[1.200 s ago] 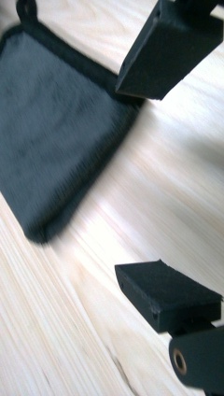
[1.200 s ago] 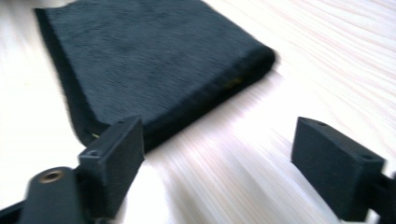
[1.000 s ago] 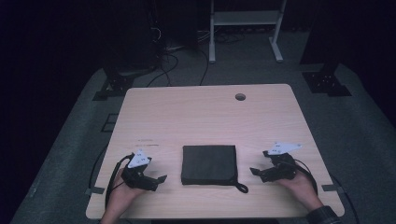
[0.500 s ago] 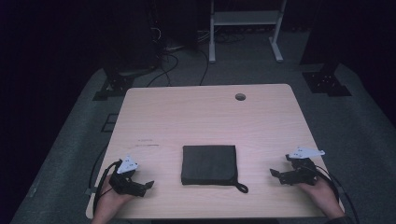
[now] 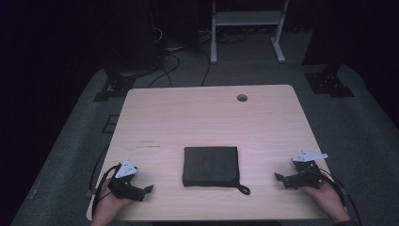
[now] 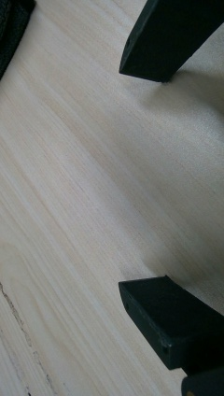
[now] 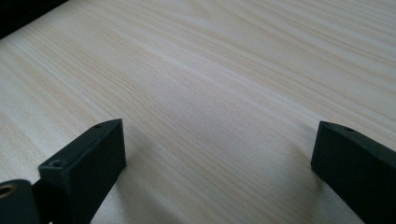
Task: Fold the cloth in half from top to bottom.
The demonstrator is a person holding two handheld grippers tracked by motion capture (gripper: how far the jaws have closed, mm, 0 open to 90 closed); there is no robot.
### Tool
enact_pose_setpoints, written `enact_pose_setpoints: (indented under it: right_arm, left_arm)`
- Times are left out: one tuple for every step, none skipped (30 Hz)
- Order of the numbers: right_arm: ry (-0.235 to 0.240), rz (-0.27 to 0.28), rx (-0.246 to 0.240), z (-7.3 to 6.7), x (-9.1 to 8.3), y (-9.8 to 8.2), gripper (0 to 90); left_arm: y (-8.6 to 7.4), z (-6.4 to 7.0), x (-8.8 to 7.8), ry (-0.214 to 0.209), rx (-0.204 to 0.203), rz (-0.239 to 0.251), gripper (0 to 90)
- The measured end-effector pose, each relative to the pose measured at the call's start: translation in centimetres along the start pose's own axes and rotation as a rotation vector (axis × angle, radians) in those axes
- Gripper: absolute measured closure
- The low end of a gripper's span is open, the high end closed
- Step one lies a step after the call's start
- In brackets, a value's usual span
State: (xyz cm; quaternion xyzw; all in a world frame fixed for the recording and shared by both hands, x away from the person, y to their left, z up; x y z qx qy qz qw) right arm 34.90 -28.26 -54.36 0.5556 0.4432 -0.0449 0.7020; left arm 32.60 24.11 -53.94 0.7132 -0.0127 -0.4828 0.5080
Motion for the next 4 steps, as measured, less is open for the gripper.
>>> enact_pose_setpoints:
  right_arm:
    - [0.000, 0.000, 0.000, 0.00, 0.00, 0.00, 2.1]
    - [0.000, 0.000, 0.000, 0.00, 0.00, 0.00, 2.1]
    - [0.000, 0.000, 0.000, 0.00, 0.00, 0.00, 2.1]
    - [0.000, 0.000, 0.000, 0.00, 0.00, 0.00, 2.1]
  left_arm:
    - [0.00, 0.00, 0.00, 0.000, 0.000, 0.000, 0.0]
    - [0.00, 0.00, 0.00, 0.000, 0.000, 0.000, 0.0]
    - [0.00, 0.00, 0.00, 0.000, 0.000, 0.000, 0.0]
    - [0.00, 0.00, 0.00, 0.000, 0.000, 0.000, 0.0]
Point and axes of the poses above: each handheld gripper's, and its own axes: x roughly forward along the jaws, y roughly out of its top, z roughly to its right, the point moved 8 cm from there along x, roughly forward along the jaws, and after that the axes turned 2 degrees about z, right-handed, at the moved point
